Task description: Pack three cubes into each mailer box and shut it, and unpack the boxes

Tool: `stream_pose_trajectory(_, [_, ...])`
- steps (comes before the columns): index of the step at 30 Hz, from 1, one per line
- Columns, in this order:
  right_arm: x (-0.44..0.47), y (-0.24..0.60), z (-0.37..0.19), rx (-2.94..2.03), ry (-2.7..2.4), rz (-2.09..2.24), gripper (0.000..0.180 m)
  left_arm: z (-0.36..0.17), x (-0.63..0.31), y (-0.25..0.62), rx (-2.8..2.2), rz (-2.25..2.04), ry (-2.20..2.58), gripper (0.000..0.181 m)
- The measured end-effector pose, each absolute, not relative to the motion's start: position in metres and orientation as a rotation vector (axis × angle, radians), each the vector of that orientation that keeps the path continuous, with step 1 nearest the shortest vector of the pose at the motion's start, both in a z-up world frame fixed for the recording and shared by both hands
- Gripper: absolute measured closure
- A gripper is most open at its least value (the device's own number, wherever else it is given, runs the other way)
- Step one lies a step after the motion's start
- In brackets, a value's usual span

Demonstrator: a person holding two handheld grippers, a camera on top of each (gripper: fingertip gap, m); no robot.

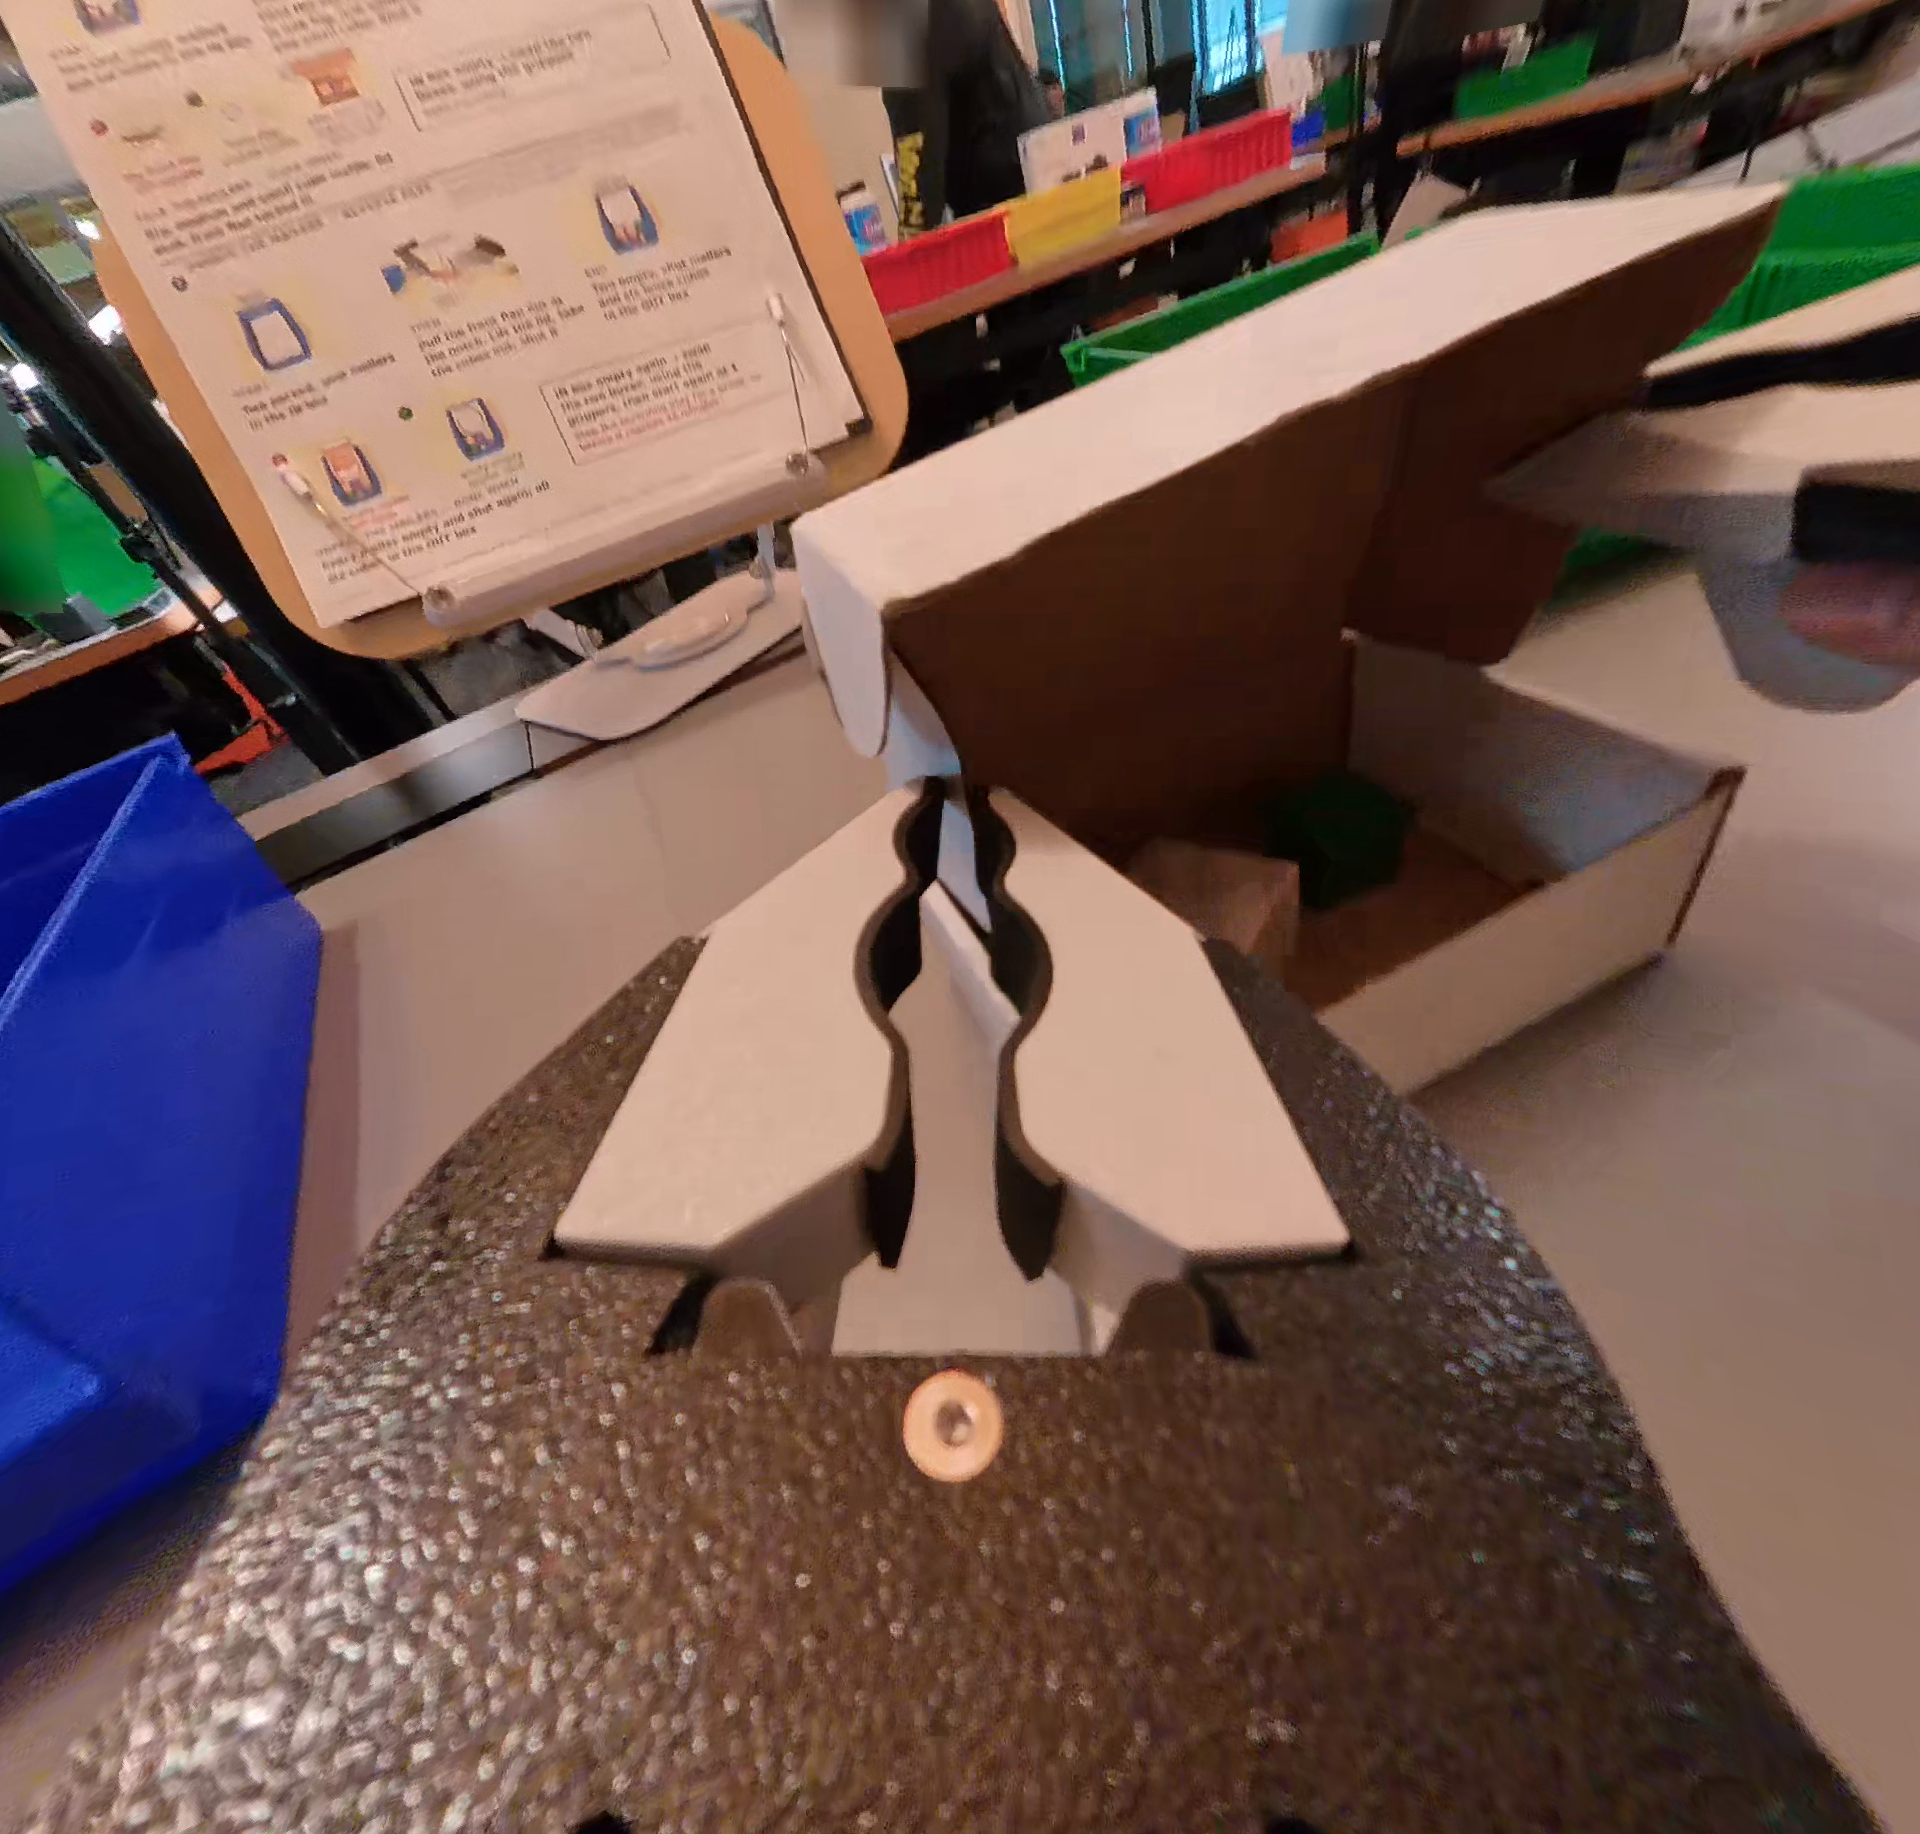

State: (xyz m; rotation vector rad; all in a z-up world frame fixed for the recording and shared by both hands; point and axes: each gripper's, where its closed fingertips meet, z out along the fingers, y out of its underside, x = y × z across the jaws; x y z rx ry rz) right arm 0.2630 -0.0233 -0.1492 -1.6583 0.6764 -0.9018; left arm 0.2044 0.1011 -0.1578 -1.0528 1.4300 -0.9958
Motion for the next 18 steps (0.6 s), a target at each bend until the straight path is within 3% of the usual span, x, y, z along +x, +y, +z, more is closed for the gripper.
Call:
stream_pose_trajectory(4, [0.248,-0.025,-0.151,-1.752,0.602,-0.910,0.176,-0.163,0.189,0.100,-1.043,-0.885,1.471,0.178])
stream_pose_trajectory(9, [0.233,-0.031,-0.147,-1.798,0.517,-0.973,0.140,-0.155,0.183,0.098,-1.004,-0.833,1.472,0.177])
stream_pose_trajectory(12, [0.229,-0.030,-0.145,-1.817,0.529,-0.925,0.174,-0.153,0.186,0.099,-1.023,-0.858,1.461,0.178])
stream_pose_trajectory(18, [0.251,-0.017,-0.152,-1.824,0.552,-0.949,0.180,-0.151,0.197,0.103,-1.059,-0.884,1.467,0.179])
